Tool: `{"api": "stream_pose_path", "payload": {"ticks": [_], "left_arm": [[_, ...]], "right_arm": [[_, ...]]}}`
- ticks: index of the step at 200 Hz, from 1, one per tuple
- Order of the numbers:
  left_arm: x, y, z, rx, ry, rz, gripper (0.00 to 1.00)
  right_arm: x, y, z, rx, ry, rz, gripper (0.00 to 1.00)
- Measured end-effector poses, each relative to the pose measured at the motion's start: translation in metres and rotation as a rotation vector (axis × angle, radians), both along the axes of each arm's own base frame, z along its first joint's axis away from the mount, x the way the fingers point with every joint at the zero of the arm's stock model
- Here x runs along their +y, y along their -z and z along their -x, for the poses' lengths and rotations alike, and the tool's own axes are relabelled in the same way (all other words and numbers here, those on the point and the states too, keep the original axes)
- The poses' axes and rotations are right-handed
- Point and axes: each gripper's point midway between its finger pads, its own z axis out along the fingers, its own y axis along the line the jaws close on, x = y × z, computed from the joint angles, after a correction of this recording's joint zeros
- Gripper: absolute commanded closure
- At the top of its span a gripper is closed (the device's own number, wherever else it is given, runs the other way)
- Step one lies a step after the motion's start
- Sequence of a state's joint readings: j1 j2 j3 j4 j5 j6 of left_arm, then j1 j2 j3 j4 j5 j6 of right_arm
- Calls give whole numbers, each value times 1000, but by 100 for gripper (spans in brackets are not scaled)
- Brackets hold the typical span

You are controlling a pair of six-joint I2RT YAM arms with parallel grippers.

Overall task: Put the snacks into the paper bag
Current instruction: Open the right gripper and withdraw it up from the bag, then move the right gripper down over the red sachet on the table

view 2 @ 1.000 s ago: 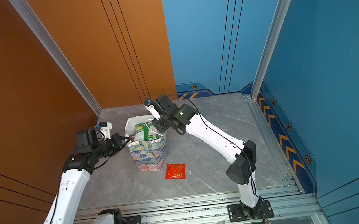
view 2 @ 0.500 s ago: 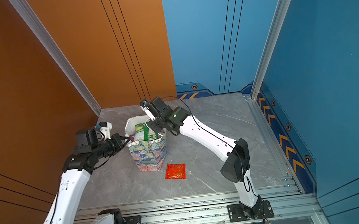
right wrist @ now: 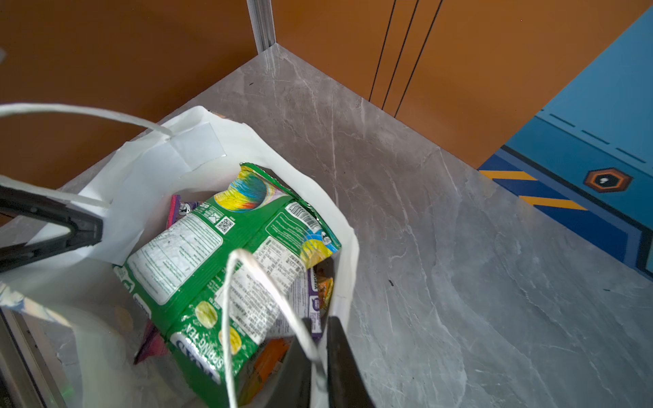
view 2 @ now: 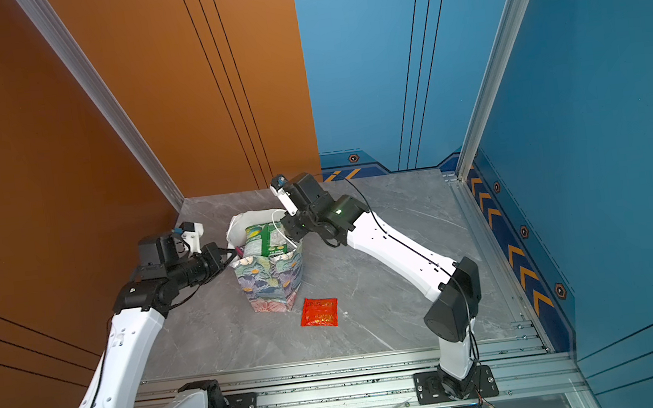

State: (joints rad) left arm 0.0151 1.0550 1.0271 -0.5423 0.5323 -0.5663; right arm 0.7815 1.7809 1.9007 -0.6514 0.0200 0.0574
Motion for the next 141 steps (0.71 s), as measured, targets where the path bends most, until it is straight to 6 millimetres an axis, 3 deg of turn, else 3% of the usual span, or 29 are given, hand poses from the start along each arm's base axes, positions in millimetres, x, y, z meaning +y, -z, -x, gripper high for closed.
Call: {"api": "stream_pose_path", "payload": {"ticks": [29,65,113,141], "left_arm": [[0,0,0,0,0,0,100],[0,-1,0,-2,0,0,100],[0,-1,1,-3,0,0,100],[0,-1,1,-3,0,0,100]], "right_arm": [[-24,-11,0,11,34,-92,72],[-54,10,16,85,86,-142,61],[-104,62,72,242,219,-213,54],[-121,130,104,394,345,-197,49]]}}
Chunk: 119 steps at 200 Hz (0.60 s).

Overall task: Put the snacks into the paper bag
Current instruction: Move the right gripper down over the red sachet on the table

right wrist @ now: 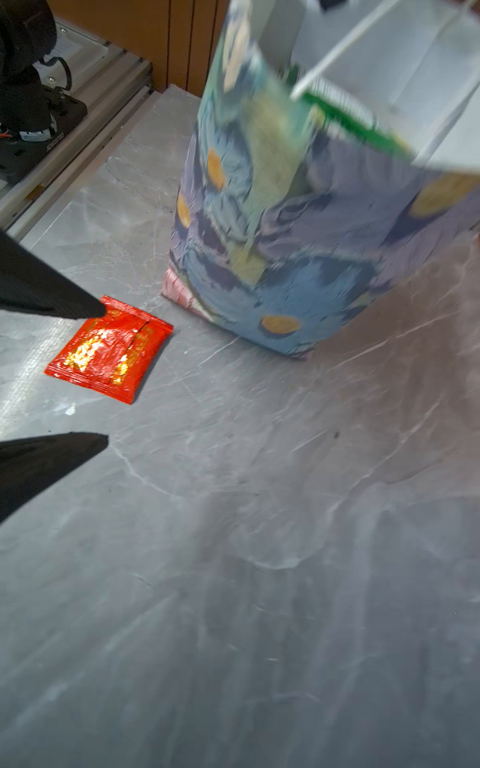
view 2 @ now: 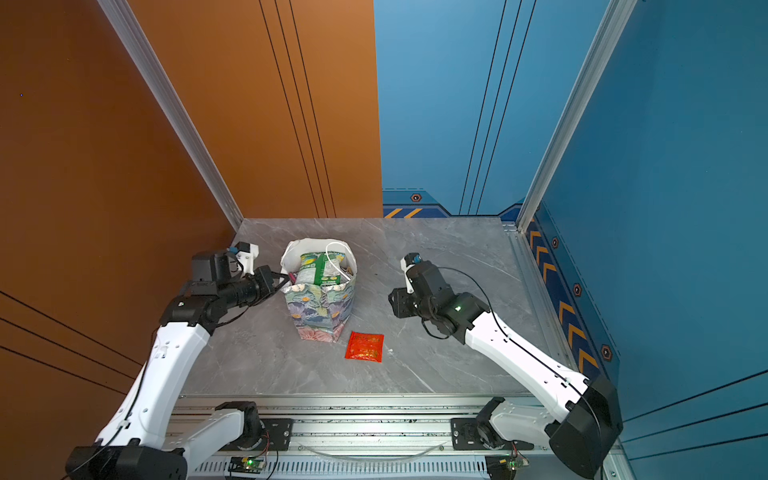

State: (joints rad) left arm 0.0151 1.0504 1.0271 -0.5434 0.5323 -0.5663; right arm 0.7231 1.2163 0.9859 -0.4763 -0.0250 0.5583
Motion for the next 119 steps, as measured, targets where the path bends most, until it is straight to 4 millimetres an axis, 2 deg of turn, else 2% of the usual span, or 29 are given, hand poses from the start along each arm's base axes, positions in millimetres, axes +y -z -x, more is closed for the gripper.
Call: {"api": "stream_pose_path", "payload": {"ticks": [23,38,76,119], "left_arm": [[0,0,1,0,0,0,100],[1,0,1,0,-3,0,100],[1,0,1,1,-4,0,100],[1,0,1,1,-4,0,100]], "right_arm": [[-2,61,26,126,67,82,45],[3,84,39,152,78,146,43],[35,114,54,144,27,247,35],[78,128,60,135,-45,305,37]]}}
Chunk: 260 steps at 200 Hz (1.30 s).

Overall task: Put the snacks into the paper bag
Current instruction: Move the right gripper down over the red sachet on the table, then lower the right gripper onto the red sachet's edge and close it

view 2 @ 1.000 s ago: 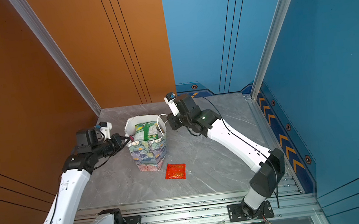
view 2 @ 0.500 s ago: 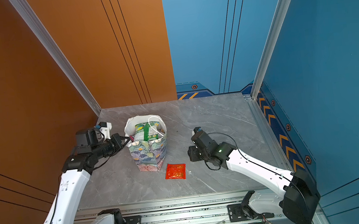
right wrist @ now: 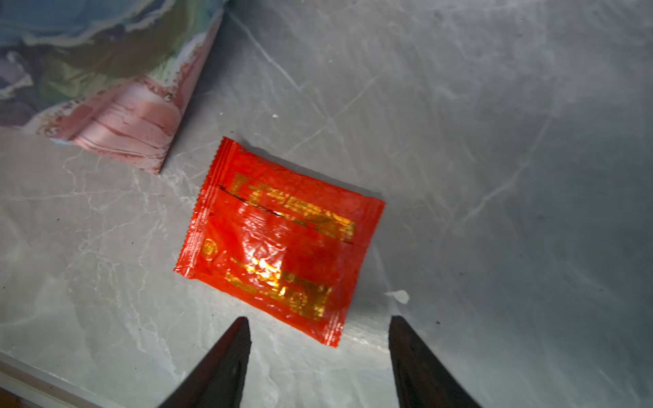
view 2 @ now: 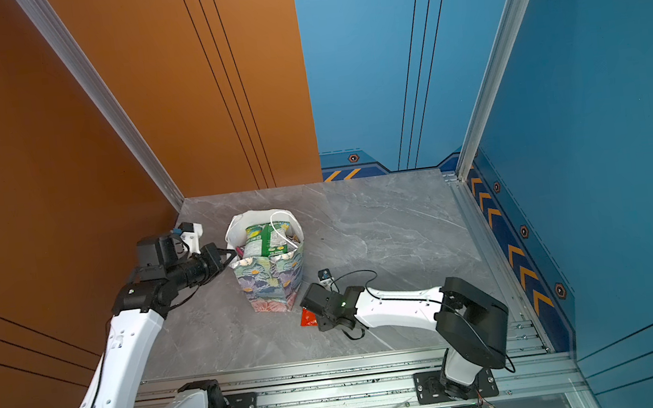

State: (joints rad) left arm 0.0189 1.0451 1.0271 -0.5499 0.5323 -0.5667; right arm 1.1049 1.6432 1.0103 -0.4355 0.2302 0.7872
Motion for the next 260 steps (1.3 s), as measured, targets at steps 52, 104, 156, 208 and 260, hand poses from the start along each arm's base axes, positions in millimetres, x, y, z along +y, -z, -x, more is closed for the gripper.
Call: {"api": "stream_pose_path", "payload": {"ticks": [52,104,156,208,260], "left_arm": [[0,0,0,1,-1,0,100],[0,-1,2,1,-1,0,100],[1,0,3,5,-2,0,100],[1,0,4,5,-2,0,100],[1,0,4,4,-2,0,99]], "right_arm": [[17,17,10,31,-61,56,39],[4,32,26,70,-87,110,39],[-13,39,14,86,-33,130,39],[-33,42,-13,80,71,91,39],[-71,40,-68,85,201,54,38]]}}
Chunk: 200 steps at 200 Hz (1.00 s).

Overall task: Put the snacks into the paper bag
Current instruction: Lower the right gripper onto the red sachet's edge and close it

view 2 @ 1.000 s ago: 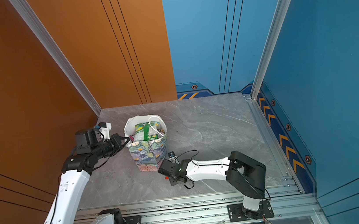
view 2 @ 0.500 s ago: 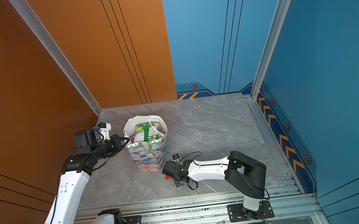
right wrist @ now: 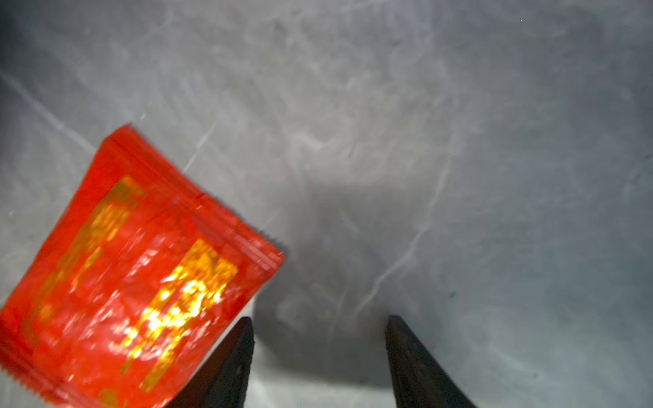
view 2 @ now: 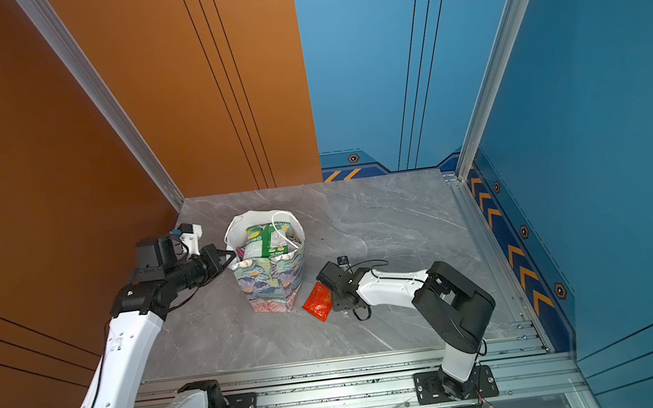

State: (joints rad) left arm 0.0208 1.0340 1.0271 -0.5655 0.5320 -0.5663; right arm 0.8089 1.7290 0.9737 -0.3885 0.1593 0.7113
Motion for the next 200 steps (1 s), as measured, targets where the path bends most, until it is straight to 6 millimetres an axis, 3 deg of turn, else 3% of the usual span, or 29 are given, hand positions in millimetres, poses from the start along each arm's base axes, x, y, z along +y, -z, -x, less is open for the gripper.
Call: {"api": "stream_pose_path", "payload": {"ticks": [30,49,63,77,102,130,163,200], "left_arm": [[0,0,0,0,0,0,99],[0,-1,1,-1,0,0,99],[1,-1,2,-1,-4,0,99],[2,-1,3,1,-5,0,99],[2,-1,2,1,-6,0,98],[3,-1,2,2,-10,0,98],[6,0,2,3,-18,-2,99],[9,2,4,4,-20,-9,98]], "right_arm": [[-12,-5,-35,14,51,-73,35],[-3,-10,-40,28,57,-159,31],[14,-15,-34,34,62,-249,27],[31,-21,-15,35,78,-341,23],[63,-32,29,53,95,-462,23],[93,-42,53,47,120,-529,23],[109,-48,56,-15,126,-464,27],[130,-62,41,-125,-18,-263,36]]}}
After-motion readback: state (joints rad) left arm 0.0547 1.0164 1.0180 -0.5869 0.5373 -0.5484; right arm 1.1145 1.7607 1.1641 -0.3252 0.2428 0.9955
